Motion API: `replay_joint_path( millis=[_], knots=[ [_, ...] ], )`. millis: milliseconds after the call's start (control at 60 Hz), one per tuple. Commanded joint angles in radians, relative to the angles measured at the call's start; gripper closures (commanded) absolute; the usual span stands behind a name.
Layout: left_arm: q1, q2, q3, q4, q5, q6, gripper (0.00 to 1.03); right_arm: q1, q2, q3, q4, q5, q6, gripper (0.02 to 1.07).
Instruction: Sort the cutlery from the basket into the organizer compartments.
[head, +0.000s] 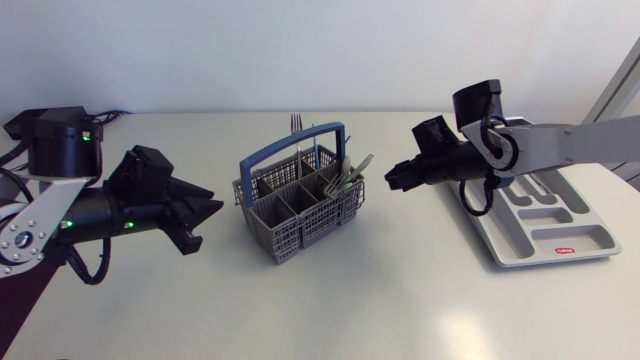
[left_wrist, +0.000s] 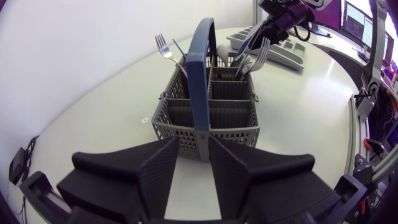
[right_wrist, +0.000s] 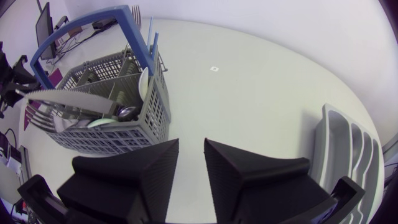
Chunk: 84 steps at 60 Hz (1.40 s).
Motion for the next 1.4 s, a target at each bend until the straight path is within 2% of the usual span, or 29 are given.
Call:
replay_joint_path(
  millis=[0,83,283,583,933,1217,1383],
  knots=[
    [0.006,0.064,-0.027,0.042,0.004,0.03,0.97,-0.009,0.069,0.071,-0.034,-0.037,0.056,0.99],
    [0.022,0.178,0.002,0.088,0.01,0.026,1.0,-0.013,0.13,0.144,-0.074,-0.094,0.095,1.01],
    [0.022,0.402,0.103,0.16,0.033,-0.014,1.0,-0.018,0.262,0.319,-0.189,-0.225,0.176,1.01],
    [0.019,0.522,0.186,0.243,0.039,-0.086,1.0,-0.007,0.248,0.29,-0.222,-0.346,0.204,1.01],
    [0.036,0.611,0.272,0.252,0.039,-0.091,1.0,0.042,0.097,0.109,-0.215,-0.389,0.174,1.01],
    [0.046,0.687,0.359,0.244,0.061,-0.096,1.0,0.117,-0.003,-0.009,-0.186,-0.379,0.174,1.01],
    [0.023,0.733,0.416,0.24,0.062,-0.106,1.0,0.154,-0.055,-0.075,-0.165,-0.352,0.176,1.01]
  ],
)
